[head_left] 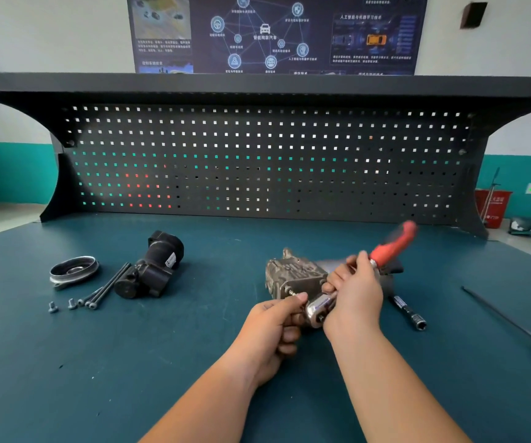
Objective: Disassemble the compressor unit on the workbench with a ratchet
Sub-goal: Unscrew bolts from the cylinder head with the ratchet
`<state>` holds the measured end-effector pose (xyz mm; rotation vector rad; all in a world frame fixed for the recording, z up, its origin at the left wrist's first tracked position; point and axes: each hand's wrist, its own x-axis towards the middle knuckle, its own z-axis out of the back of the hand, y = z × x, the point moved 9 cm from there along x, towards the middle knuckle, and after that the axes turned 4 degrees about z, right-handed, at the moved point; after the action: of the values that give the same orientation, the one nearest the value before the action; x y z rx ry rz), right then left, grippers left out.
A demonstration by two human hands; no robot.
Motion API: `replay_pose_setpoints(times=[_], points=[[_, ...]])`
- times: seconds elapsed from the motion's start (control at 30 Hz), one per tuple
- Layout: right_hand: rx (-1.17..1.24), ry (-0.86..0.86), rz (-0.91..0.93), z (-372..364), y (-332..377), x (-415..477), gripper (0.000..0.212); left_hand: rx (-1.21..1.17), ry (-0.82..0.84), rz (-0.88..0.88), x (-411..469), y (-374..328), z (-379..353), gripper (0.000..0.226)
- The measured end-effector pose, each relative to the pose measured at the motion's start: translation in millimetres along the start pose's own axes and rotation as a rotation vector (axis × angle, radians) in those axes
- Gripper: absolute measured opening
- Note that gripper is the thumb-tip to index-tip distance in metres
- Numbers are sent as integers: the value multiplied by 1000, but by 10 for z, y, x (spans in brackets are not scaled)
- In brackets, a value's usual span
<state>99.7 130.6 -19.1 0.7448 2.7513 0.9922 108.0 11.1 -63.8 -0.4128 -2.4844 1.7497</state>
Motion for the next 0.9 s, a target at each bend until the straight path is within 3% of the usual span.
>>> replay_pose_setpoints(times=[0.1,0.2,0.27,0.33,0.43,0.63,0.77,0.9], points=[[-220,268,260,-324,197,-156,31,13,-55,-8,-31,-33,49,36],[-516,658,509,-648,223,-470,24,54,-86,-62,-25,-57,86,45],[-782,898,703,-805,150,-725,20,96,-110,-91,-25,-65,115,38],[-877,1003,816,-856,121,-855,20,136,-142,-117,-41,-90,145,23],[-823,1025,736,-851,143,-835,16,174,-220,-143,-75,-117,200,31],[-619,913,498,-732,212,-630,20,94,-252,-158,-88,-120,151,53],[-475,859,431,-716,307,-583,19,24,-284,-134,-65,-101,199,37],[-413,741,414,-664,399,-489,19,-4,-328,-128,-54,-100,249,36]])
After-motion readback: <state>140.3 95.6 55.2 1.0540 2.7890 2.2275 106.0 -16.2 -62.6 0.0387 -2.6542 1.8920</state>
